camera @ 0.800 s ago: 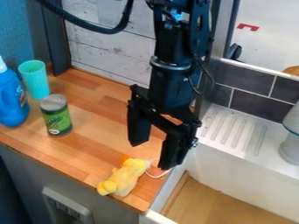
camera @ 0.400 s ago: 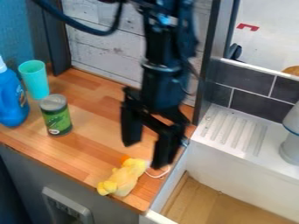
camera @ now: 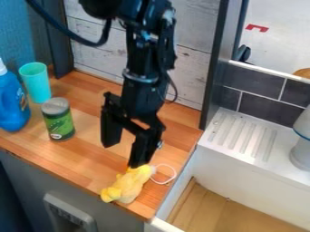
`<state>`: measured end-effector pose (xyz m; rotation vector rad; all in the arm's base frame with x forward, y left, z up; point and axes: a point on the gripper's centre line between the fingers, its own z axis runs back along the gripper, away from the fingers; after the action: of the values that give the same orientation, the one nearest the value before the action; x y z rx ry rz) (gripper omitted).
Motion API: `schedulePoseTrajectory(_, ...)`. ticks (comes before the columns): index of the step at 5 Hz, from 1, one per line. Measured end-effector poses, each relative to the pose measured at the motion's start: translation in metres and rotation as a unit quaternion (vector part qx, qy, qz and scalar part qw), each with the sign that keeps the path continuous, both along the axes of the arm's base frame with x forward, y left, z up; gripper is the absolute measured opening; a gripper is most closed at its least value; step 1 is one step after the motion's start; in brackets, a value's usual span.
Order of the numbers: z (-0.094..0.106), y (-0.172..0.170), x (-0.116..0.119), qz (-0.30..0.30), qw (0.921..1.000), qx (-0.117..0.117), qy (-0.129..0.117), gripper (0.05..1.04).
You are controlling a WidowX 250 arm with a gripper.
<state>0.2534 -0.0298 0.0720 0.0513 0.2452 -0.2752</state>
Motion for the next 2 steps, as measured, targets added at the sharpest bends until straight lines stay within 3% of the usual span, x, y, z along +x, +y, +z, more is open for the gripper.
schedulePoseTrajectory(1, -0.032, -0.003, 0.005, 0.004, 0.9993, 0.005, 0.038, 1.003)
schedulePoseTrajectory(2, -0.052, -0.01, 0.008, 0.004, 0.9988, -0.018, 0.045, 1.003)
